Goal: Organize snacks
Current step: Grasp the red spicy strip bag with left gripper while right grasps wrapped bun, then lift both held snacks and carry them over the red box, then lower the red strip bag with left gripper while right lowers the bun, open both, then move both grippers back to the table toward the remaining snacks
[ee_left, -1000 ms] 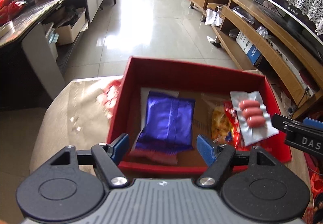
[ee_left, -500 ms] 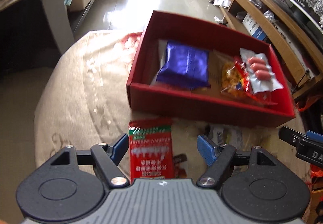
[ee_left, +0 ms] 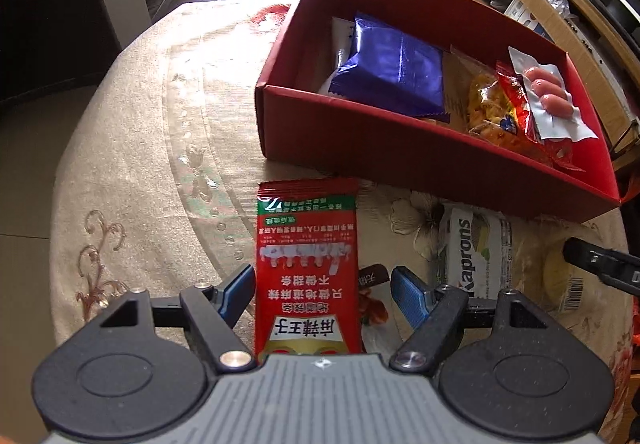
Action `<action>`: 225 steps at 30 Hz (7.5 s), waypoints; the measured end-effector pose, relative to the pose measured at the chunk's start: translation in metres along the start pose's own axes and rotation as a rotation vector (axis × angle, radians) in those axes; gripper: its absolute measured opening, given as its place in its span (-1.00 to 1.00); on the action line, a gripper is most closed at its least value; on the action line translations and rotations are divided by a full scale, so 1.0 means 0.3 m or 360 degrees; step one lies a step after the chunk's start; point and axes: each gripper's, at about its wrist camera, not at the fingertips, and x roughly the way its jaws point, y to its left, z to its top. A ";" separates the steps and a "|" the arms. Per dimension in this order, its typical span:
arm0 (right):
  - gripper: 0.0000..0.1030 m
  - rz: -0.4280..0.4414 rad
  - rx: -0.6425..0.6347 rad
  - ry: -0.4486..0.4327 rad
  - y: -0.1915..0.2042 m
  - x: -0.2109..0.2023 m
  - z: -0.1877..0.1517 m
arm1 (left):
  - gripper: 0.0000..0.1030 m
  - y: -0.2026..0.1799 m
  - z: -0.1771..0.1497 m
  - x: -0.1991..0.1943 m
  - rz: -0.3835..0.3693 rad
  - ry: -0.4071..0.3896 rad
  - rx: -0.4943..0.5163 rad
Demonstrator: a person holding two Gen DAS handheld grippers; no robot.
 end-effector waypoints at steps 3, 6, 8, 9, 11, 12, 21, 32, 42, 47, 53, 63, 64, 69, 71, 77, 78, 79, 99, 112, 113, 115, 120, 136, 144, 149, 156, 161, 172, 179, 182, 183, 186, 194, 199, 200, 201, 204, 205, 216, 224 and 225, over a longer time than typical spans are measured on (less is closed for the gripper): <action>0.81 -0.0006 -0.0068 0.0028 0.036 0.029 0.003 | 0.43 0.015 0.001 0.000 -0.0001 0.0000 -0.0005; 0.72 -0.0053 -0.0131 0.0080 0.061 0.069 -0.004 | 0.44 0.035 0.002 0.007 0.0046 -0.0008 -0.0030; 0.54 -0.0106 -0.0172 0.0119 0.072 0.092 -0.010 | 0.45 0.051 0.002 0.022 0.0045 0.0016 -0.0052; 0.50 -0.0103 -0.0179 0.0109 0.074 0.088 -0.012 | 0.52 0.051 0.000 0.025 0.0039 0.0011 -0.0047; 0.31 -0.0088 -0.0199 0.0107 0.080 0.074 -0.012 | 0.52 0.034 -0.004 0.027 0.0070 -0.0004 0.0002; 0.30 -0.0095 -0.0212 0.0105 0.082 0.070 -0.016 | 0.51 0.024 -0.009 0.029 0.0088 -0.0012 0.0032; 0.26 -0.0068 -0.0285 0.0112 0.085 0.008 -0.074 | 0.01 0.046 -0.084 -0.024 0.0019 0.0015 0.0113; 0.27 0.0036 -0.0276 0.0099 0.087 -0.086 -0.198 | 0.34 0.061 -0.163 -0.032 0.0072 0.0019 0.0138; 0.29 0.0011 -0.0312 0.0128 0.085 -0.058 -0.217 | 0.05 0.069 -0.197 -0.028 0.0144 -0.0048 0.0151; 0.24 -0.0004 -0.0343 0.0117 0.093 -0.074 -0.242 | -0.13 0.076 -0.226 -0.055 0.0081 -0.0036 0.0108; 0.23 0.0019 -0.0325 0.0053 0.095 -0.147 -0.279 | -0.16 0.063 -0.264 -0.117 0.0032 -0.0033 0.0077; 0.23 0.0084 -0.0313 -0.0039 0.137 -0.200 -0.236 | -0.16 0.033 -0.194 -0.188 -0.0108 -0.0106 0.0087; 0.23 0.0093 -0.0310 -0.0048 0.141 -0.203 -0.229 | -0.16 0.026 -0.185 -0.191 -0.0116 -0.0113 0.0095; 0.23 0.0124 -0.0283 -0.0100 0.146 -0.221 -0.186 | -0.16 -0.005 -0.134 -0.208 -0.0162 -0.0144 0.0124; 0.23 0.0138 -0.0263 -0.0124 0.142 -0.227 -0.162 | -0.16 -0.015 -0.107 -0.219 -0.0179 -0.0170 0.0129; 0.23 0.0143 -0.0222 -0.0163 0.132 -0.219 -0.095 | -0.16 -0.042 -0.011 -0.237 -0.0189 -0.0244 0.0135; 0.23 0.0145 -0.0216 -0.0172 0.131 -0.218 -0.081 | -0.16 -0.045 0.006 -0.238 -0.0196 -0.0251 0.0132; 0.23 0.0150 -0.0205 -0.0181 0.130 -0.217 -0.068 | -0.16 -0.048 0.022 -0.238 -0.0201 -0.0258 0.0129; 0.23 0.0151 -0.0154 -0.0285 0.153 -0.170 0.118 | -0.16 -0.120 0.222 -0.191 -0.0161 -0.0367 0.0156; 0.23 0.0145 -0.0137 -0.0282 0.154 -0.105 0.194 | -0.16 -0.130 0.300 -0.136 -0.0121 -0.0377 0.0135; 0.23 0.0147 -0.0138 -0.0280 0.155 -0.101 0.200 | -0.16 -0.130 0.303 -0.132 -0.0119 -0.0376 0.0134; 0.23 0.0144 -0.0143 -0.0280 0.158 -0.093 0.207 | -0.16 -0.130 0.309 -0.126 -0.0114 -0.0375 0.0131; 0.23 0.0130 -0.0161 -0.0280 0.167 -0.075 0.218 | -0.16 -0.134 0.324 -0.109 -0.0101 -0.0371 0.0130; 0.23 0.0114 -0.0152 -0.0315 0.165 -0.022 0.254 | -0.16 -0.141 0.350 -0.055 -0.0056 -0.0345 0.0110; 0.24 0.0100 -0.0173 -0.0338 0.174 -0.004 0.267 | -0.15 -0.146 0.358 -0.028 -0.0042 -0.0324 0.0107; 0.25 0.0087 -0.0186 -0.0340 0.182 0.015 0.270 | -0.15 -0.146 0.359 -0.014 -0.0027 -0.0315 0.0100; 0.28 0.0056 -0.0213 -0.0326 0.187 0.064 0.270 | -0.18 -0.155 0.359 -0.002 -0.0010 -0.0317 0.0108; 0.33 0.0049 -0.0218 -0.0299 0.185 0.084 0.269 | -0.17 -0.163 0.355 0.007 -0.0010 -0.0303 0.0127; 0.54 0.0034 -0.0214 -0.0317 0.181 0.066 0.278 | -0.16 -0.170 0.349 -0.007 -0.0016 -0.0307 0.0143; 0.63 0.0027 -0.0184 -0.0364 0.164 0.003 0.277 | -0.15 -0.162 0.324 -0.057 -0.0064 -0.0323 0.0138; 0.64 0.0029 -0.0177 -0.0371 0.162 -0.020 0.274 | -0.14 -0.157 0.310 -0.084 -0.0084 -0.0332 0.0143; 0.64 0.0031 -0.0178 -0.0377 0.161 -0.028 0.272 | -0.14 -0.155 0.306 -0.090 -0.0090 -0.0334 0.0143; 0.64 0.0017 -0.0191 -0.0391 0.164 -0.050 0.266 | -0.14 -0.158 0.293 -0.107 -0.0107 -0.0335 0.0145; 0.64 -0.0022 -0.0221 -0.0372 0.164 -0.080 0.234 | -0.11 -0.152 0.249 -0.146 -0.0126 -0.0339 0.0161; 0.65 -0.0036 -0.0215 -0.0360 0.141 -0.111 0.188 | -0.08 -0.127 0.194 -0.160 -0.0130 -0.0308 0.0171; 0.65 -0.0024 -0.0201 -0.0353 0.134 -0.117 0.178 | -0.08 -0.122 0.179 -0.163 -0.0135 -0.0296 0.0178; 0.65 -0.0012 -0.0189 -0.0345 0.128 -0.123 0.169 | -0.08 -0.119 0.161 -0.165 -0.0139 -0.0284 0.0188; 0.65 0.0003 -0.0196 -0.0317 0.130 -0.136 0.128 | -0.06 -0.110 0.102 -0.169 -0.0158 -0.0232 0.0202; 0.65 -0.0005 -0.0216 -0.0311 0.135 -0.140 0.111 | -0.05 -0.105 0.080 -0.169 -0.0173 -0.0208 0.0195; 0.65 0.0139 -0.0336 -0.0073 0.213 -0.090 -0.014 | -0.02 -0.045 -0.140 -0.121 -0.0239 0.0045 0.0042; 0.66 0.0168 -0.0332 0.0152 0.289 0.060 -0.019 | 0.00 0.006 -0.164 -0.110 -0.0217 0.0085 -0.0016; 0.66 0.0176 -0.0335 0.0161 0.296 0.068 -0.023 | 0.00 0.013 -0.165 -0.105 -0.0219 0.0090 -0.0025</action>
